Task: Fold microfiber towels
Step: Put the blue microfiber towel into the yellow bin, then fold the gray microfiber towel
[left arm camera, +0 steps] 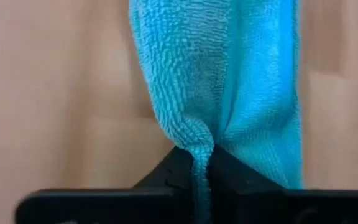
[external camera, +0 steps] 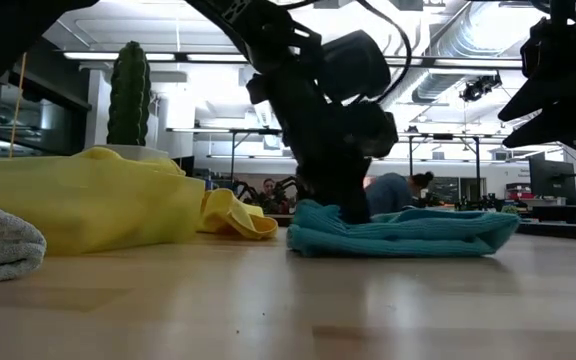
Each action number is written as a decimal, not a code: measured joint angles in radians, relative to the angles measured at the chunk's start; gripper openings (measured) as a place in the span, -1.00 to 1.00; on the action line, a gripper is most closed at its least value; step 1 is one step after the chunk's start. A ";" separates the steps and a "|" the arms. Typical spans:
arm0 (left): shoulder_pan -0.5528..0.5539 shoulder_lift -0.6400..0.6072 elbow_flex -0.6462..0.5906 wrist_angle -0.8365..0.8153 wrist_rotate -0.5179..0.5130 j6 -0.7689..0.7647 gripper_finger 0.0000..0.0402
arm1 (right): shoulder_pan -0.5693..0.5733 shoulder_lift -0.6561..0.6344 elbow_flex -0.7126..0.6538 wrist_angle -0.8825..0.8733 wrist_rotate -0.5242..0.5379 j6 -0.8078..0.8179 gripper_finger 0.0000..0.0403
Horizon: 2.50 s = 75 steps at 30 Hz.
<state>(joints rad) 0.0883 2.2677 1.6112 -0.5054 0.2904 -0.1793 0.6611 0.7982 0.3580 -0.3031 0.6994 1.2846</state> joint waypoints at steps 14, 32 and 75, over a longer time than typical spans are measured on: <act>-0.051 -0.369 -0.008 -0.308 0.023 0.303 -0.99 | 0.000 0.000 0.000 -0.049 0.071 -0.002 -0.18; -0.131 -0.834 -0.210 -0.958 0.024 0.344 -1.00 | 0.000 0.000 0.000 -0.036 0.068 0.021 -0.18; -0.221 -1.078 -0.461 -0.719 -0.125 -0.008 -0.10 | 0.000 0.013 0.001 0.047 0.049 0.036 -0.18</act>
<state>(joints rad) -0.1325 1.1893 1.1503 -1.2248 0.1657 -0.1870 0.6609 0.8108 0.3588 -0.2563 0.7483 1.3209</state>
